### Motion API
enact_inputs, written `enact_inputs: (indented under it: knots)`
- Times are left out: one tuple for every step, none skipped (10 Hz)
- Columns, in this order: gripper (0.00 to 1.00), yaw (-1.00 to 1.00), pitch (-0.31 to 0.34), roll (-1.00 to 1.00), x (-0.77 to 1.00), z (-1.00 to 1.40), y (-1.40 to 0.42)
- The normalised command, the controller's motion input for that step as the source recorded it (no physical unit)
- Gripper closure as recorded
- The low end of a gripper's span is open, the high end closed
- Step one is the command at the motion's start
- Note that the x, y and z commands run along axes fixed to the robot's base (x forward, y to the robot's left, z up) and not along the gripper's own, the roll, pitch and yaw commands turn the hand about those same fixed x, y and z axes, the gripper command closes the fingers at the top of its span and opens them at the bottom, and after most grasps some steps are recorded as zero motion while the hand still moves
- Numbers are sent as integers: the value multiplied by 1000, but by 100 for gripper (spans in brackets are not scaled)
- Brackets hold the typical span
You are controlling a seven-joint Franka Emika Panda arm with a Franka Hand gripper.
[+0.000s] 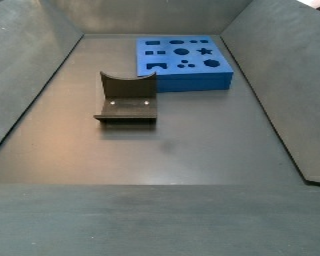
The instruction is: Insert the rectangle object.
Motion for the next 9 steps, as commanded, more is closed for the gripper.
enact_inputs:
  knots:
    - [100,-93,-47,-133,-79,-1000,13]
    - [100,-80,-71,-134,-66,-1000,14]
    - [100,-55,-65,-114,-65,-941,14]
    - [100,-42,-53,-100,-36,-731,7]
    - [100,-34,-32,-78,1,-463,3]
    - [100,-33,-27,-65,11,-332,2]
    - [100,-132,249,174,37,1000,-61]
    - [100,-116,262,185,12,1000,-52]
    - [100,-71,240,141,20,984,-59]
